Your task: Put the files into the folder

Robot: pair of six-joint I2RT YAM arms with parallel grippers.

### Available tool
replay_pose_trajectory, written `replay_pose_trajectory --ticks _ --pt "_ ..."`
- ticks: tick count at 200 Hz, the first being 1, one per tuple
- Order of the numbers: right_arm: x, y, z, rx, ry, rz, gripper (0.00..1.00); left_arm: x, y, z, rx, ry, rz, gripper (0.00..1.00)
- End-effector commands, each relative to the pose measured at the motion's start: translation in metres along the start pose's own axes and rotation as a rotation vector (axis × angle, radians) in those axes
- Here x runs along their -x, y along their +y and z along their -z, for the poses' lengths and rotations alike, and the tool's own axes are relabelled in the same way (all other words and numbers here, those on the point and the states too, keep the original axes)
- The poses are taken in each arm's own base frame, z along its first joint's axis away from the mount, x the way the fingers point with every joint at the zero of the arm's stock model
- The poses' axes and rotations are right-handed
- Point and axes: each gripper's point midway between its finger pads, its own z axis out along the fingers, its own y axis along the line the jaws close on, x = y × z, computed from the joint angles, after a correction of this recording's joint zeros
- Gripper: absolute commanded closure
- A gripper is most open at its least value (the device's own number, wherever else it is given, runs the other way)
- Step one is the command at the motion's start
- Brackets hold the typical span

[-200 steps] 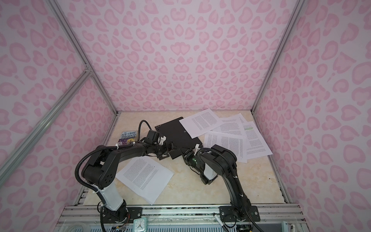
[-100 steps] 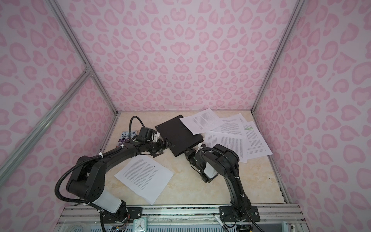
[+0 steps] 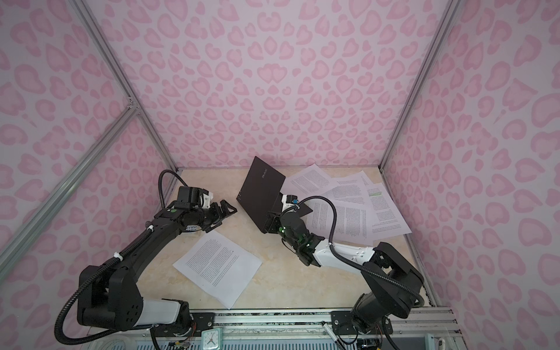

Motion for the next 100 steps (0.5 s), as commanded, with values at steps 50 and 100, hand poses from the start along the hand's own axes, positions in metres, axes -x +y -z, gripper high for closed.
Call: replay_pose_trajectory --ticks 50,100 --pt "-0.04 -0.007 0.029 -0.29 -0.017 0.677 1.0 0.037 -0.047 0.039 -0.153 0.025 0.088 0.03" --pt "-0.062 0.01 0.032 -0.276 -0.037 0.781 1.0 0.057 -0.075 0.069 -0.095 -0.063 0.079 0.03"
